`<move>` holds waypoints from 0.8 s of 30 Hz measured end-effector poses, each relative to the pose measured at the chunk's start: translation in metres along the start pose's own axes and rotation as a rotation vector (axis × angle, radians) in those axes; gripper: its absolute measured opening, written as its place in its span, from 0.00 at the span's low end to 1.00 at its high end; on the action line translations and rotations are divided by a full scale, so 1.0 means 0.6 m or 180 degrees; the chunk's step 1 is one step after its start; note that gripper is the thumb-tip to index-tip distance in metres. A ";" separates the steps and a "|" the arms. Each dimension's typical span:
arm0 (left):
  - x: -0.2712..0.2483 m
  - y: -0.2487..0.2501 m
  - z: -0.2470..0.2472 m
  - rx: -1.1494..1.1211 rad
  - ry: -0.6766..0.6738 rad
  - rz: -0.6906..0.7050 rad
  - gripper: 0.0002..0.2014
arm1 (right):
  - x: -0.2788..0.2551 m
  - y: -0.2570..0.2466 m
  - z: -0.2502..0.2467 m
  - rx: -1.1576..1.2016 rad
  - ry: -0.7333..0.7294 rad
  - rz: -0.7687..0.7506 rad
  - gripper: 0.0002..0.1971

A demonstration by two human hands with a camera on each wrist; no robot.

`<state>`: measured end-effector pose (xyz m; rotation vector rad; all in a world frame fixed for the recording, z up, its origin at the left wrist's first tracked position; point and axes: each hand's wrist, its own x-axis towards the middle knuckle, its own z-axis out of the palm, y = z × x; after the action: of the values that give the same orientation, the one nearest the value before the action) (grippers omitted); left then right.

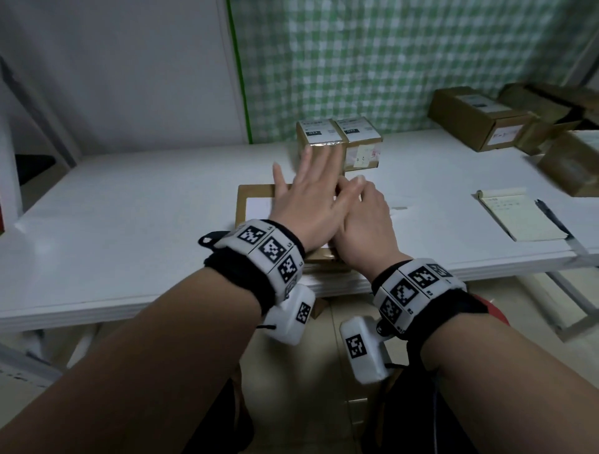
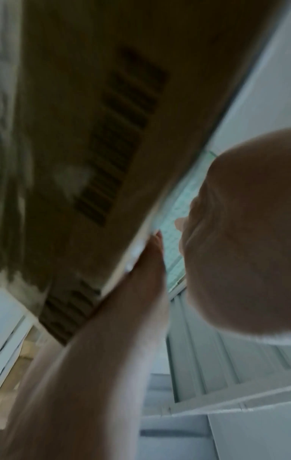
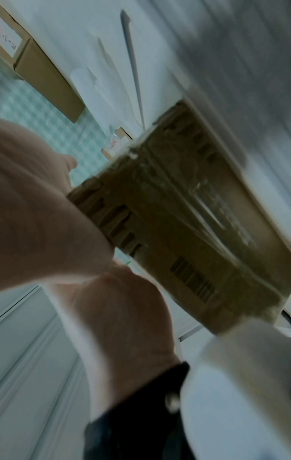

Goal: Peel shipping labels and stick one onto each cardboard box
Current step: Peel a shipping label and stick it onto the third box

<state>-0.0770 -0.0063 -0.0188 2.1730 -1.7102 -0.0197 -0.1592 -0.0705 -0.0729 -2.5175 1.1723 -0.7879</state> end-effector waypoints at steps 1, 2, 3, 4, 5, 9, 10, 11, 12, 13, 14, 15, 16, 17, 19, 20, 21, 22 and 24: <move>0.002 -0.001 0.008 0.0053 -0.0005 0.0042 0.34 | -0.001 0.004 0.002 0.0024 0.0012 -0.0039 0.22; 0.002 -0.006 0.015 0.0186 0.0030 0.0071 0.34 | -0.003 0.006 0.003 0.0090 0.0044 -0.0071 0.22; 0.001 -0.013 0.021 0.0328 0.0088 0.0082 0.33 | -0.005 0.006 0.001 0.0177 0.0089 -0.0100 0.22; 0.000 -0.022 0.023 0.0414 0.0140 0.0061 0.33 | -0.007 0.004 -0.005 0.0259 0.0140 -0.0123 0.23; -0.002 -0.031 0.023 0.0436 0.0168 0.0000 0.33 | -0.008 0.001 -0.009 0.0292 0.0188 -0.0151 0.24; -0.005 -0.066 0.011 0.0421 0.0161 -0.0355 0.33 | -0.003 -0.008 -0.018 0.0262 0.0145 -0.0156 0.26; -0.004 -0.073 0.009 0.0414 0.0160 -0.0412 0.33 | -0.001 -0.009 -0.019 0.0267 0.0103 -0.0116 0.25; -0.003 -0.078 0.008 0.0403 0.0157 -0.0458 0.33 | 0.000 -0.009 -0.020 0.0269 0.0077 -0.0084 0.25; -0.003 -0.082 0.007 0.0394 0.0149 -0.0497 0.33 | 0.001 -0.010 -0.021 0.0263 0.0069 -0.0070 0.25; -0.003 -0.086 0.007 0.0390 0.0137 -0.0529 0.33 | 0.001 -0.010 -0.021 0.0248 0.0068 -0.0075 0.25; -0.003 -0.090 0.006 0.0391 0.0127 -0.0553 0.34 | 0.001 -0.011 -0.022 0.0233 0.0061 -0.0081 0.25; -0.003 -0.094 0.006 0.0389 0.0125 -0.0571 0.34 | 0.001 -0.012 -0.022 0.0226 0.0045 -0.0079 0.25; -0.003 -0.097 0.006 0.0382 0.0132 -0.0587 0.34 | 0.001 -0.012 -0.023 0.0226 0.0027 -0.0065 0.25; -0.004 -0.101 0.005 0.0371 0.0147 -0.0603 0.35 | 0.001 -0.012 -0.023 0.0232 0.0014 -0.0049 0.24; -0.008 -0.109 0.004 0.0354 0.0184 -0.0638 0.35 | -0.001 -0.013 -0.025 0.0230 0.0002 -0.0033 0.24; -0.012 -0.114 0.003 0.0334 0.0202 -0.0659 0.35 | -0.002 -0.013 -0.026 0.0227 -0.0003 -0.0024 0.23; -0.017 -0.119 0.001 0.0292 0.0220 -0.0690 0.35 | -0.003 -0.013 -0.027 0.0221 -0.0005 -0.0017 0.22; -0.022 -0.125 -0.002 0.0235 0.0231 -0.0728 0.35 | -0.003 -0.014 -0.028 0.0207 -0.0010 -0.0011 0.21; -0.034 -0.135 -0.005 0.0144 0.0240 -0.0793 0.35 | -0.004 -0.015 -0.029 0.0164 -0.0001 -0.0020 0.20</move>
<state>-0.0060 0.0294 -0.0444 2.3753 -1.4037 0.0351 -0.1649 -0.0627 -0.0557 -2.4808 1.1297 -0.8086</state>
